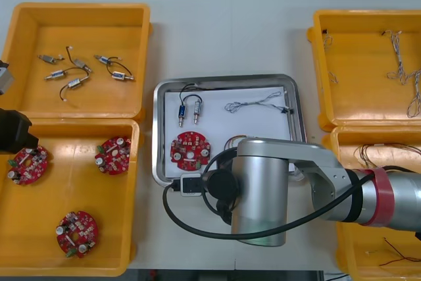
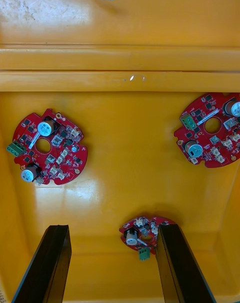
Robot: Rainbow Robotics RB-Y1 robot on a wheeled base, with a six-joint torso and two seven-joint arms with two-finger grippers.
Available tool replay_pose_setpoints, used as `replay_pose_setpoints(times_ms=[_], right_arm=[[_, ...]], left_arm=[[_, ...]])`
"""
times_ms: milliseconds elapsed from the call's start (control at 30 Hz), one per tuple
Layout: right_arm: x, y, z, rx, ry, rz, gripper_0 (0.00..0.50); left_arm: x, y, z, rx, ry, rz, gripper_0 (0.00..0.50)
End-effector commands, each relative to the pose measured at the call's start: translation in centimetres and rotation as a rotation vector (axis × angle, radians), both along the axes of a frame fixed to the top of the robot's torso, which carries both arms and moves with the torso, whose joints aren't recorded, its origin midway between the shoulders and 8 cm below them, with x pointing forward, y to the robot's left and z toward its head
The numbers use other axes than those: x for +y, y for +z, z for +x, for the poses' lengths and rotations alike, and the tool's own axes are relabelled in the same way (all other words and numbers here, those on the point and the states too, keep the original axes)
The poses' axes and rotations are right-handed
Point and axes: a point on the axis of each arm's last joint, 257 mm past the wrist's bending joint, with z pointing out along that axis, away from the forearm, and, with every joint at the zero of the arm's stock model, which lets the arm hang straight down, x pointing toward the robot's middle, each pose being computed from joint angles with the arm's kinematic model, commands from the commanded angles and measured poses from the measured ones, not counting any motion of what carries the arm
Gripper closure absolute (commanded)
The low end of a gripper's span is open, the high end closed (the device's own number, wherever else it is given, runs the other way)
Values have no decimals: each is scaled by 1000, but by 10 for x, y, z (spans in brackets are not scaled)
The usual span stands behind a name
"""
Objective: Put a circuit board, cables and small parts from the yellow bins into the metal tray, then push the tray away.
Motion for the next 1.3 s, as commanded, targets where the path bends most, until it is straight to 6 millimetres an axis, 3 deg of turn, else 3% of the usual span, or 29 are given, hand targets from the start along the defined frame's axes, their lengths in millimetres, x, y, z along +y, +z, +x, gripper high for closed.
replay_pose_setpoints(times_ms=[33, 667, 1300], right_arm=[[0, 14, 19, -25, 34, -33, 500], [-7, 52, 67, -29, -36, -12, 500], [4, 79, 119, -102, -9, 15, 500]], left_arm=[[11, 24, 10, -54, 11, 37, 0], [11, 24, 10, -54, 11, 37, 0], [11, 24, 10, -54, 11, 37, 0]])
